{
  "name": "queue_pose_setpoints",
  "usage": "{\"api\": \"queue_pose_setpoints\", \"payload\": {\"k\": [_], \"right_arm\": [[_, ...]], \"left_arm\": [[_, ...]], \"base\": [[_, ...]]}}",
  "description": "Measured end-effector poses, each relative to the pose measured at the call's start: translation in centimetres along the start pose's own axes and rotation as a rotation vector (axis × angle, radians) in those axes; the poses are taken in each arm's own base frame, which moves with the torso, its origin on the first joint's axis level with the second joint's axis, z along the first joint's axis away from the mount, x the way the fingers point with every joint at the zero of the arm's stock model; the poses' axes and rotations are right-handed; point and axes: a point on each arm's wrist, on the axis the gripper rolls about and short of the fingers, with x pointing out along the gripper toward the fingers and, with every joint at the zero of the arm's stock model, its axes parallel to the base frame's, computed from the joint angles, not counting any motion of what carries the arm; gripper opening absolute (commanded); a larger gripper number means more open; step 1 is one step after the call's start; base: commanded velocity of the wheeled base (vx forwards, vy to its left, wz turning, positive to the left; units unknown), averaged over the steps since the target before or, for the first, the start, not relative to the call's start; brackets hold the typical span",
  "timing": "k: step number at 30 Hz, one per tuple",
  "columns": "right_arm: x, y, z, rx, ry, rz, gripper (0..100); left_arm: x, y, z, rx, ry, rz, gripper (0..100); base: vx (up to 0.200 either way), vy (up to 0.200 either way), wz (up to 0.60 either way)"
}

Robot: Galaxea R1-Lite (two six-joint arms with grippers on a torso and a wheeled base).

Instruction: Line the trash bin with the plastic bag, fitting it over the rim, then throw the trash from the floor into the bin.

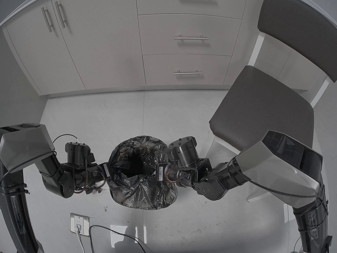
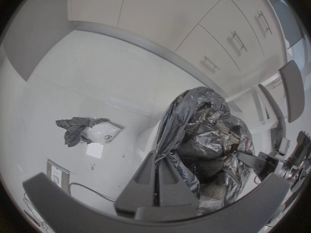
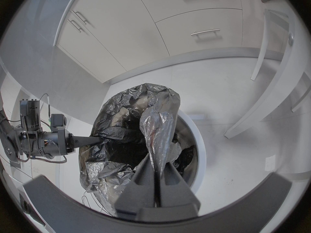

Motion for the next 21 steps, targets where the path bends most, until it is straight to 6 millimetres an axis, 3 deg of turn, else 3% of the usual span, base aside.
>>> {"api": "queue_pose_setpoints", "payload": {"k": [21], "right_arm": [[-0.2, -1.2, -0.2, -0.049, -0.007, -0.107, 0]], "left_arm": [[-0.4, -1.3, -1.3, 0.08, -0.036, 0.056, 0]], "base": [[0.0, 0.0, 0.0]]}}
